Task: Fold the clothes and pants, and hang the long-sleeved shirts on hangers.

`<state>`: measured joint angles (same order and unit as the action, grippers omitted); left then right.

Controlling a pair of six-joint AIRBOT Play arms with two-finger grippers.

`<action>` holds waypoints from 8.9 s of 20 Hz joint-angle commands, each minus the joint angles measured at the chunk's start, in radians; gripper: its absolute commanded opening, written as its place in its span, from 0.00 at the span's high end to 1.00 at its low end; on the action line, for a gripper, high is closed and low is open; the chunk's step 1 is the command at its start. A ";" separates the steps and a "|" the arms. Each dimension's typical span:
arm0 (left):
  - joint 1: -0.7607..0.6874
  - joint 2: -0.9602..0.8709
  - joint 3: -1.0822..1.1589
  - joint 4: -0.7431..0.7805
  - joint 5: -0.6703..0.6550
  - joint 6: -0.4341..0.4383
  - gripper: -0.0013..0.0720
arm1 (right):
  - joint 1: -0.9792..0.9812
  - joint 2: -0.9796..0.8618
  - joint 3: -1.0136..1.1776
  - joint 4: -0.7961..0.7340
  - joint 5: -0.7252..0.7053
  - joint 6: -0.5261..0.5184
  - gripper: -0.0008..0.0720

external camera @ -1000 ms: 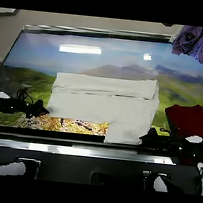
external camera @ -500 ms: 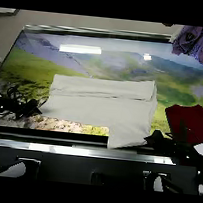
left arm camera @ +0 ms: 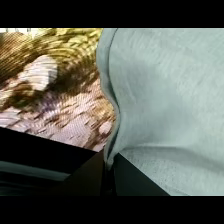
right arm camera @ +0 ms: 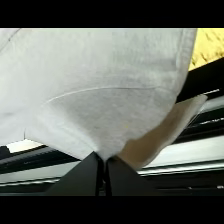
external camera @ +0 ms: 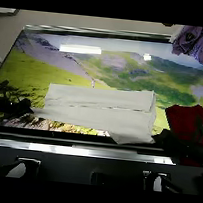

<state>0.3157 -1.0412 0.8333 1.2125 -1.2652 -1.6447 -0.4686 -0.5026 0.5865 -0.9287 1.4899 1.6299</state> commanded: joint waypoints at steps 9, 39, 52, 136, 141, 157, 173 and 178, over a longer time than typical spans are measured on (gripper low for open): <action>-0.128 -0.433 0.396 -0.005 0.114 -0.010 0.96 | 0.288 -0.718 0.419 -0.052 -0.448 -0.140 0.94; -0.175 -0.792 0.856 -0.057 0.051 -0.111 0.05 | -0.026 -1.275 0.808 0.057 -0.135 -0.357 0.04; -0.179 -0.793 0.856 -0.079 0.050 -0.111 0.05 | 0.145 -1.371 0.804 0.146 -0.190 -0.412 0.66; -0.089 -0.630 0.953 -0.258 -0.088 -0.106 0.95 | 0.429 -1.054 1.352 -0.290 0.084 0.110 0.18; -0.084 -0.630 0.953 -0.258 -0.079 -0.105 0.95 | 0.183 -1.058 0.948 0.043 -0.090 -0.090 0.18; -0.087 -0.631 0.953 -0.258 -0.077 -0.064 0.95 | 0.419 -1.299 0.642 0.301 -0.437 -0.344 0.52; -0.093 -0.631 0.953 -0.259 -0.113 -0.064 0.95 | 0.146 -0.993 1.094 -0.117 -0.309 0.172 0.94; -0.093 -0.630 0.953 -0.259 -0.138 -0.065 0.95 | 0.035 -0.914 1.107 -0.275 -0.276 0.326 0.94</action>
<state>0.2234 -1.6718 1.7866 0.9539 -1.3857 -1.7092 -0.3740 -1.4593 1.6775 -1.0901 1.1877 1.8427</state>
